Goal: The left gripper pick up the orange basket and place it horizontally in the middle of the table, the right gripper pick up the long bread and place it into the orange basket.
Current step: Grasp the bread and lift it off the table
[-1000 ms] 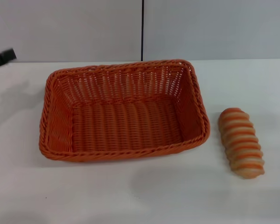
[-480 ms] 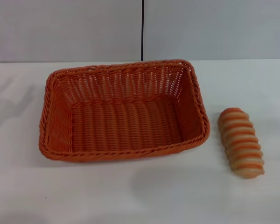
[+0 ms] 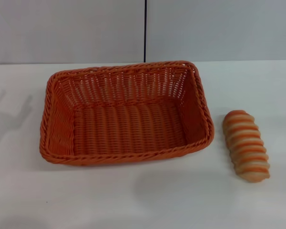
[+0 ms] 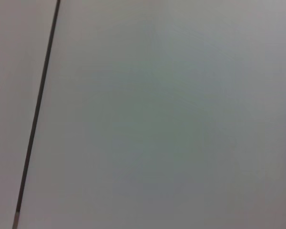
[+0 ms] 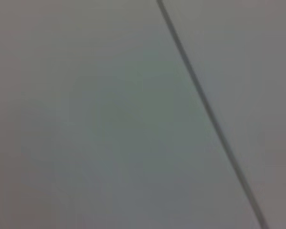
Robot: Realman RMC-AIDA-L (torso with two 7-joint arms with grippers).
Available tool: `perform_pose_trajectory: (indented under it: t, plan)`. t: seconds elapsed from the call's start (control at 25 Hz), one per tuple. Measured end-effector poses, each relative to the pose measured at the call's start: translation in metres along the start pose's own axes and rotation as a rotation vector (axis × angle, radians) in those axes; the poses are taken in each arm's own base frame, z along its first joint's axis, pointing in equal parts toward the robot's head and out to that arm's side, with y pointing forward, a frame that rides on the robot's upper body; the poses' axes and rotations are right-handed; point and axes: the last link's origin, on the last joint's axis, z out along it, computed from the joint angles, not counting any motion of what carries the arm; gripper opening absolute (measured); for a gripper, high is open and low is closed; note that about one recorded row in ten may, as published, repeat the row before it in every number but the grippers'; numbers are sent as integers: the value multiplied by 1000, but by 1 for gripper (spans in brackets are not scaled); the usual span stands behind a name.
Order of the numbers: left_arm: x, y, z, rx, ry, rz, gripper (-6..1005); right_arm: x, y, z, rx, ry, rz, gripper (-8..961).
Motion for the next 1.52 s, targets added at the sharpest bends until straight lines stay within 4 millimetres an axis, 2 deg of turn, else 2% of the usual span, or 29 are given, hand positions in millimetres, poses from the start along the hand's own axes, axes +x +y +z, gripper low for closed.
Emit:
perform_pose_trajectory:
  t: [0.08,0.16,0.2,0.24,0.4,0.56,0.6,0.64,0.76,0.8,0.84,1.0,1.16,1.2,1.36,1.4,1.52]
  plan:
    - [-5,3,-1,6,-9,19,756,-3,1,3,-13,51,8,711]
    - [-8,6,-2,9,-15,31,756,-10,3,11,-36,173,27,711]
    - [-12,8,-2,11,-21,41,756,-16,6,19,-45,286,55,711]
    - [-12,8,-2,11,-21,41,756,-16,6,19,-45,286,55,711]
    - [-14,10,-1,14,-26,48,756,-33,16,37,-41,531,97,711]
    - [-15,10,-1,15,-26,47,755,-46,22,46,-28,654,143,711]
    - [-14,10,-1,16,-26,47,755,-53,26,55,-14,761,179,711]
    - [-14,10,-1,17,-24,48,755,-53,26,55,-14,761,179,711]
    - [-13,10,0,16,-18,48,755,-56,33,73,-15,919,190,711]
    - [-13,10,1,12,-15,48,755,-51,39,84,-23,1014,191,711]
    - [-13,10,1,12,-15,48,755,-51,39,84,-23,1014,191,711]
    - [-14,14,1,0,-15,72,755,-30,54,109,-56,1193,199,711]
    - [-16,16,-1,4,-19,82,755,-17,60,122,-78,1247,211,711]
    - [-16,16,-1,4,-18,82,755,-7,59,129,-80,1258,222,711]
    - [-16,16,-2,3,-16,81,756,7,58,137,-84,1254,230,711]
    - [-16,16,-2,3,-16,81,756,17,57,141,-90,1249,232,711]
    - [-16,17,-5,3,-11,80,756,24,57,144,-97,1245,230,711]
